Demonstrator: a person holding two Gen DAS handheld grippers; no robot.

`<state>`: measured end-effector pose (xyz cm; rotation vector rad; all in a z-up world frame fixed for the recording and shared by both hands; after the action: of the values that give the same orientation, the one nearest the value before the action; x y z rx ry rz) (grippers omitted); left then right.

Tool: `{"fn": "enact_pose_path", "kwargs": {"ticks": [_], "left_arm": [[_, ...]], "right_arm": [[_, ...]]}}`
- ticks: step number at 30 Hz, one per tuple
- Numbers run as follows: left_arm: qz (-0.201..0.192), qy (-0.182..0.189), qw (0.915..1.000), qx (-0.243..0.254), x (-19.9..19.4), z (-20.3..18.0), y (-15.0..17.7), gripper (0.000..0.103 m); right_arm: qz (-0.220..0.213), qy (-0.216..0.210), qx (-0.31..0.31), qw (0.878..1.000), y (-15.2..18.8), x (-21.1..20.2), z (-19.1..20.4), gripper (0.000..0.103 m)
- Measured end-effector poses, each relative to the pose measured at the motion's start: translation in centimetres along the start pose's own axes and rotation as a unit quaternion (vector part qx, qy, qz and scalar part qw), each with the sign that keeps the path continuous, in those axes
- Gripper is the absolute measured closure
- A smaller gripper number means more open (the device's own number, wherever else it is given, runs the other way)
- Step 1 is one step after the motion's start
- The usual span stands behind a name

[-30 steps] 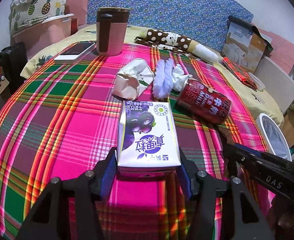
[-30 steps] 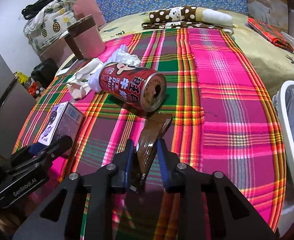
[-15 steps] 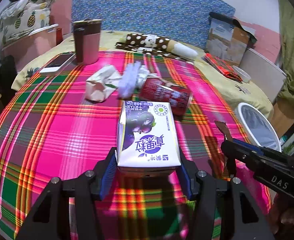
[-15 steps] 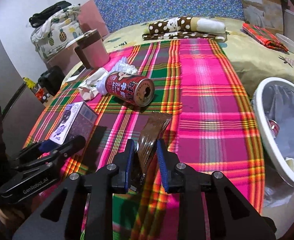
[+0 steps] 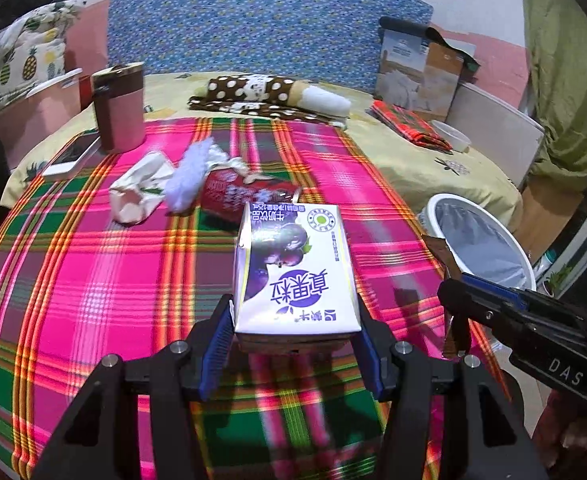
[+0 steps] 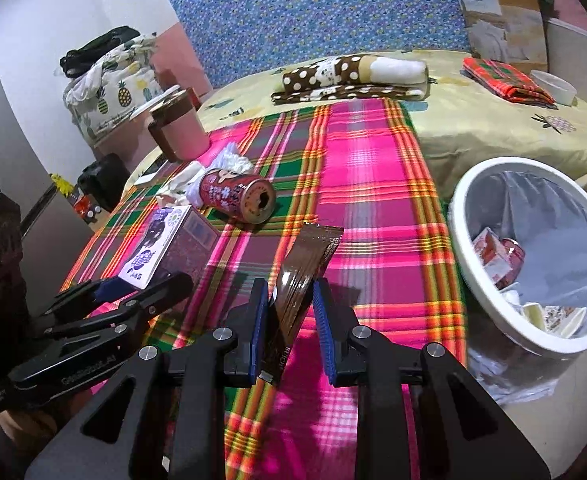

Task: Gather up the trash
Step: 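Carry the purple carton and brown wrapper over the bin and release both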

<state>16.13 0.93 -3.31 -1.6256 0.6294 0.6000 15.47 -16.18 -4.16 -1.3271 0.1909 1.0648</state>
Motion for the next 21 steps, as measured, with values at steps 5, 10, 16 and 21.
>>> {"fn": "enact_pose_path", "kwargs": {"ticks": [5, 10, 16, 21], "left_arm": [[-0.003, 0.015, 0.9998, 0.014, 0.2, -2.0, -0.6, 0.046], [-0.004, 0.032, 0.999, 0.03, 0.6, -4.1, -1.3, 0.046], [-0.005, 0.054, 0.9973, 0.049, 1.3, -7.0, -2.3, 0.046], [-0.001, 0.071, 0.9951, 0.069, 2.2, -9.4, -2.9, 0.046]], "right_arm": [[-0.013, 0.011, 0.01, 1.0, -0.1, -1.2, -1.6, 0.078], [-0.027, 0.029, 0.028, 0.999, -0.1, -2.4, -3.9, 0.078], [-0.041, 0.055, 0.055, 0.996, 0.0, -4.1, -7.0, 0.078], [-0.052, 0.074, 0.075, 0.993, 0.1, -5.3, -9.4, 0.078]]}}
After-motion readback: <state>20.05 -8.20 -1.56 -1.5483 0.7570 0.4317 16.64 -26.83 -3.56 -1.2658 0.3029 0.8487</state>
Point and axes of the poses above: each gripper's, at about its wrist camera, not at the fingertips, and x roughly the way its jaws point, z to its left, y to its underside, the point moved 1 cm from there along x, roughly the way its jaws point, and after that the axes turned 3 degrees about -y, right-handed, at the moved point
